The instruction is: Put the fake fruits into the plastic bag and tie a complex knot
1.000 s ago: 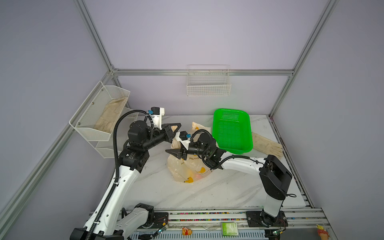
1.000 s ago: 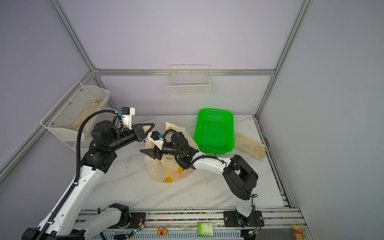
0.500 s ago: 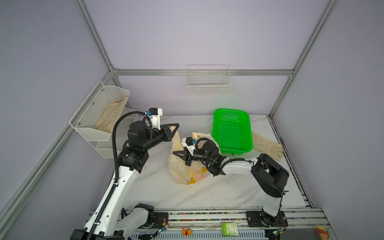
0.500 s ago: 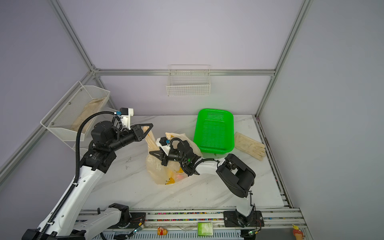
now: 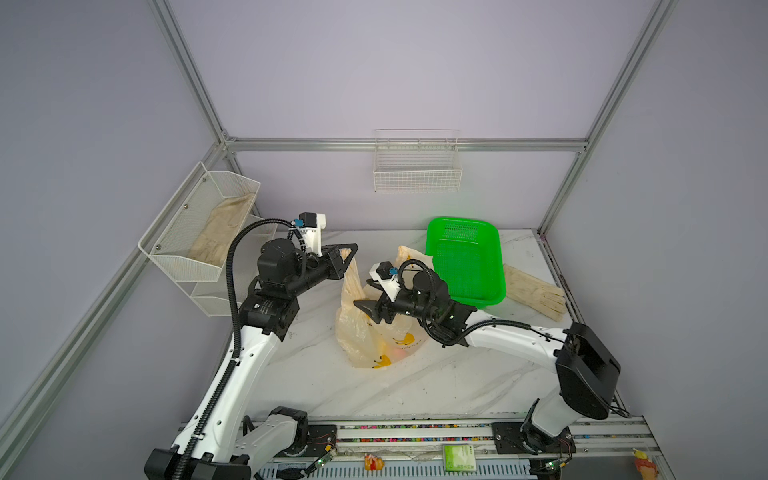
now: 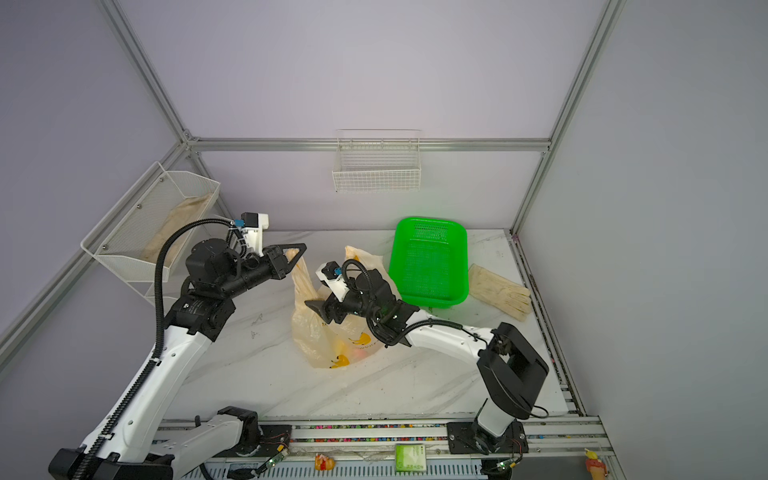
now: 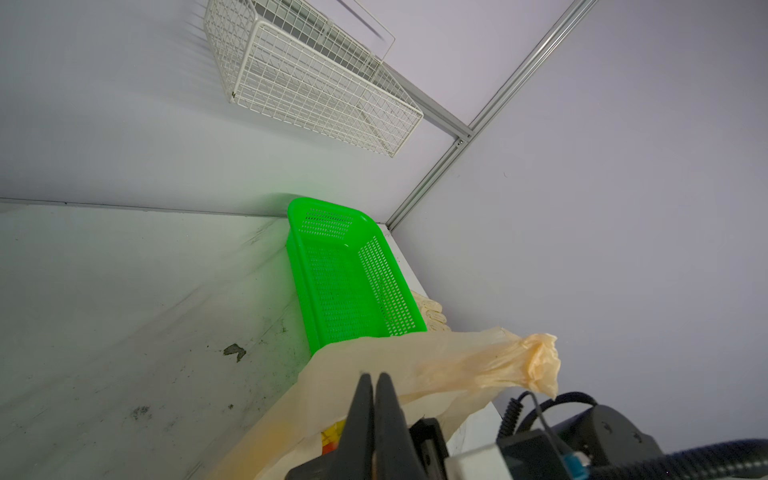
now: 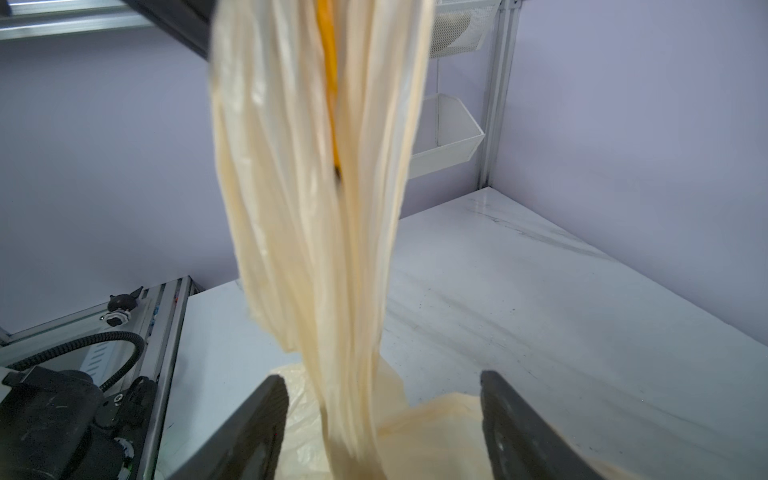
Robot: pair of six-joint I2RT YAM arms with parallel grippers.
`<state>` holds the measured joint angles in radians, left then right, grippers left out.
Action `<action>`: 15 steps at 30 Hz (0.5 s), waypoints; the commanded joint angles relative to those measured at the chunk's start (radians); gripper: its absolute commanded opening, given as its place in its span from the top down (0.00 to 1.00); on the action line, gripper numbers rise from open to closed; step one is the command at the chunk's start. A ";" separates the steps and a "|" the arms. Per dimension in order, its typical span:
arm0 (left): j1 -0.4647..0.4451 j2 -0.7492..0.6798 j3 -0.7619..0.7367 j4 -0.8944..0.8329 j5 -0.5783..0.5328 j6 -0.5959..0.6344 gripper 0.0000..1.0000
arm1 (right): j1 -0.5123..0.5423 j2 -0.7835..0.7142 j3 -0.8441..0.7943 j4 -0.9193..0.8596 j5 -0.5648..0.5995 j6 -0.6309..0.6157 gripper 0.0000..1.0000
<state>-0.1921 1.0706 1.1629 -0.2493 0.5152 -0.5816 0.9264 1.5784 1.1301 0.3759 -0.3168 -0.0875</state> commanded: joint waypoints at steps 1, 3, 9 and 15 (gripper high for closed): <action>0.007 0.003 0.045 0.020 -0.011 0.043 1.00 | 0.004 -0.091 0.055 -0.283 0.047 -0.083 0.20; 0.006 0.005 0.047 0.016 -0.009 0.047 1.00 | 0.004 -0.133 0.082 -0.371 0.049 -0.090 0.19; 0.006 0.000 0.052 0.002 -0.010 0.062 1.00 | 0.004 -0.282 0.149 -0.576 -0.033 -0.134 0.20; 0.006 0.006 0.049 0.004 -0.003 0.060 1.00 | -0.049 -0.483 0.081 -0.608 0.087 -0.097 0.21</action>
<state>-0.1909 1.0771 1.1633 -0.2596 0.5087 -0.5476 0.9115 1.1698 1.2369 -0.1707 -0.2932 -0.1875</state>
